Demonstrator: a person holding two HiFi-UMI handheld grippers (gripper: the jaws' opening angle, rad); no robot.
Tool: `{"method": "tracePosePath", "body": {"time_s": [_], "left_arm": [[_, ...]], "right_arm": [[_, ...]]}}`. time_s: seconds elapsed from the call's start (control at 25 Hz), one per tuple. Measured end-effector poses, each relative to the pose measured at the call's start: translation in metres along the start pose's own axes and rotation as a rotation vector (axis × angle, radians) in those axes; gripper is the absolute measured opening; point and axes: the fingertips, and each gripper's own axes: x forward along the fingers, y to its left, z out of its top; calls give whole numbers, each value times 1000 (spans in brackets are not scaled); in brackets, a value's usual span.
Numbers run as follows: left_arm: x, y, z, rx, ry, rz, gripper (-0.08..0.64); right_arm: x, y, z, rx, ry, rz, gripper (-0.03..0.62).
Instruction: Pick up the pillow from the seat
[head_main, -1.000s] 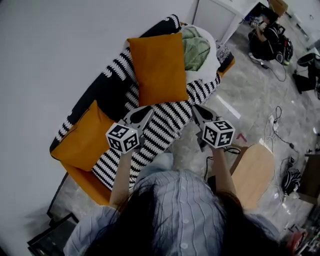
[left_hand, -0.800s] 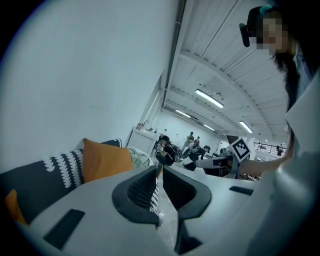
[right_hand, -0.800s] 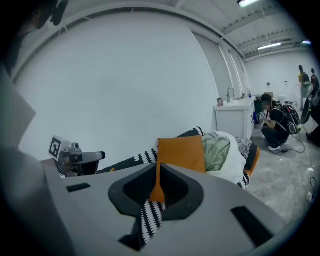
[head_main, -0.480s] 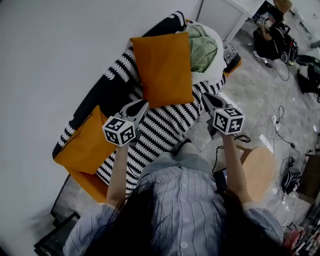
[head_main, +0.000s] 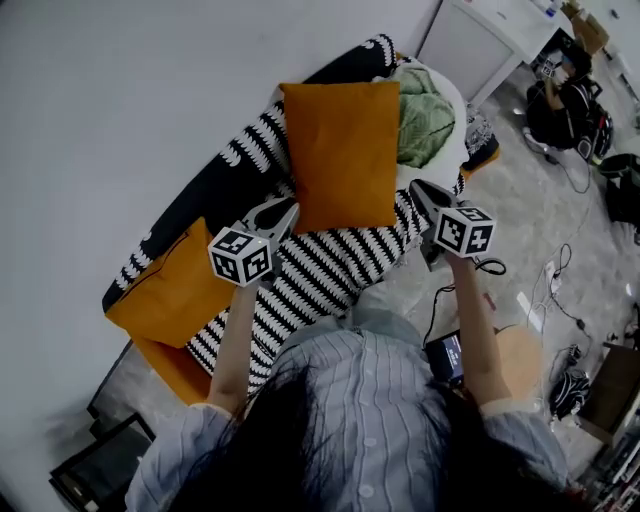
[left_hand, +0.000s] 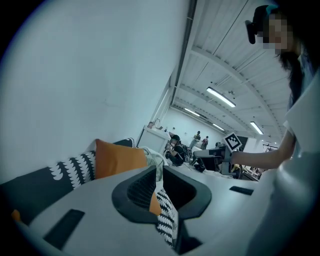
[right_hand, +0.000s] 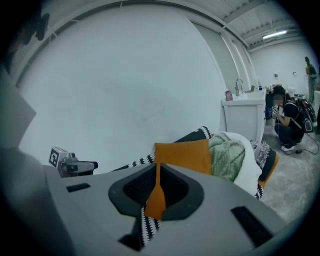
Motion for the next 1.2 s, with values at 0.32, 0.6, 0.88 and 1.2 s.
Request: {"method": "tracePosePath", "body": {"time_s": [0.32, 0.6, 0.88, 1.2], "left_arm": [[48, 39, 20, -6, 21, 42, 35], [92, 80, 28, -31, 48, 68, 37], [132, 131, 15, -47, 127, 105, 71], [179, 176, -10, -50, 230, 114, 101]], "right_arm": [[61, -43, 37, 13, 12, 69, 35], [117, -102, 48, 0, 69, 61, 35], [183, -157, 43, -2, 135, 78, 35], [246, -212, 36, 62, 168, 104, 51]]}}
